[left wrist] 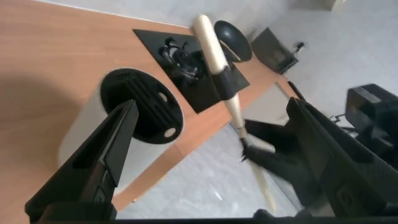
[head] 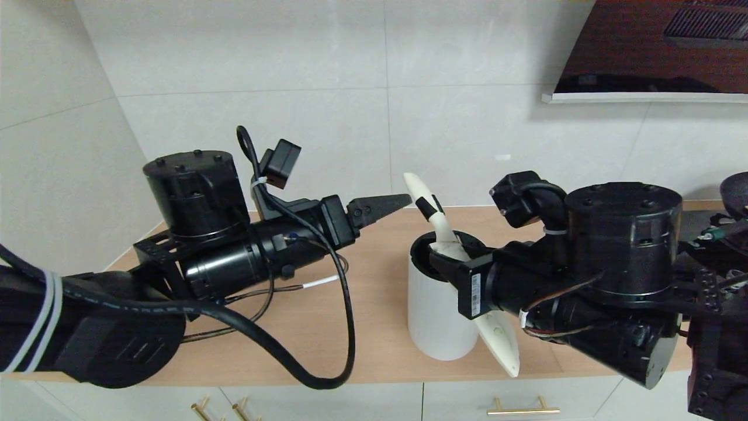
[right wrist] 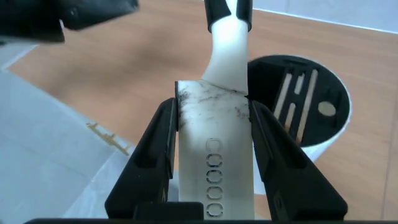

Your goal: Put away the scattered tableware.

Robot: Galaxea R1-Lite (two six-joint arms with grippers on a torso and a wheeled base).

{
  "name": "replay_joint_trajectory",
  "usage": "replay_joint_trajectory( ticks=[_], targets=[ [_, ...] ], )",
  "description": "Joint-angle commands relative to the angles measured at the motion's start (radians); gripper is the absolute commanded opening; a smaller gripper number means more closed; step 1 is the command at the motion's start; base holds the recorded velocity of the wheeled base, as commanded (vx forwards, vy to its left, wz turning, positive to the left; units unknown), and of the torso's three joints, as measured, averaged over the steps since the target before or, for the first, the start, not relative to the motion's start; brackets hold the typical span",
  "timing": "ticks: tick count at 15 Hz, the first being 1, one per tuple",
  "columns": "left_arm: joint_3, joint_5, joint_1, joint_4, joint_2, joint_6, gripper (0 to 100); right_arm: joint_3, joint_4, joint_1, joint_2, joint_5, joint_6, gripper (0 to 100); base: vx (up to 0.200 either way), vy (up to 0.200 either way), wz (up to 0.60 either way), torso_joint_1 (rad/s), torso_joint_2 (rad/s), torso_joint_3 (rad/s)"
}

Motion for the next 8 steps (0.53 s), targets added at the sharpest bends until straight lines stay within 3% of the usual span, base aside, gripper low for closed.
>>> replay_joint_trajectory(
  ticks=[1,5,8],
  targets=[
    [-0.004,0.022,-0.035,-0.011,0.028,0.001,100,-0.006,-0.002,0.017,0.033,-0.001,0.003,0,0.0,0.0,0.0,0.0,0.0,0.0],
    [-0.013,0.086,-0.074,-0.065,0.086,0.007,100,-0.006,-0.002,0.041,0.042,-0.003,0.014,0,0.0,0.0,0.0,0.0,0.0,0.0],
    [-0.011,0.086,-0.075,-0.084,0.109,0.007,100,-0.004,-0.004,0.06,0.044,-0.003,0.016,0,0.0,0.0,0.0,0.0,0.0,0.0]
  ],
)
